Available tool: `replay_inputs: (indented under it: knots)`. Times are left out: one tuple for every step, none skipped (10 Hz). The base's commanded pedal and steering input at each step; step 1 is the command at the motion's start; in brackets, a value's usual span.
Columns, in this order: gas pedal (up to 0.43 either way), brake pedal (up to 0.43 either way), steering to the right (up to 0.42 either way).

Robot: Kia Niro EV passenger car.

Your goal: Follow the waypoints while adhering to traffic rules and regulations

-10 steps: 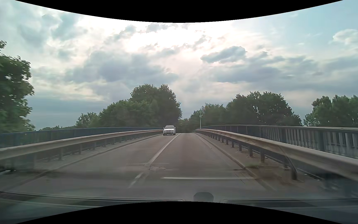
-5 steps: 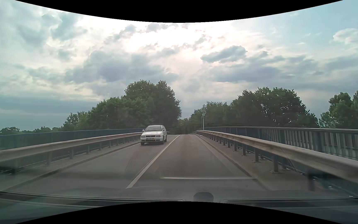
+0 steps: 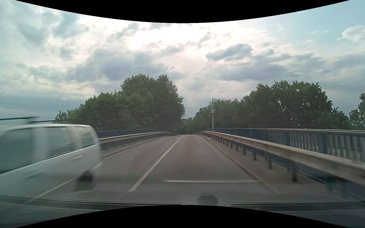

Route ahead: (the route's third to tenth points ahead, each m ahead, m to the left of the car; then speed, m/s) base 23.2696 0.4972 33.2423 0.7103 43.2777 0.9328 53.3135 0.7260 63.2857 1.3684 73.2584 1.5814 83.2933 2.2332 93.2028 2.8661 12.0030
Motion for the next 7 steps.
replay_inputs:
  knots:
    - [0.189, 0.0, -0.003]
    - [0.189, 0.0, -0.003]
    - [0.189, 0.0, -0.003]
    - [0.189, 0.0, -0.003]
    - [0.189, 0.0, -0.003]
    - [0.189, 0.0, -0.004]
    - [0.189, 0.0, -0.004]
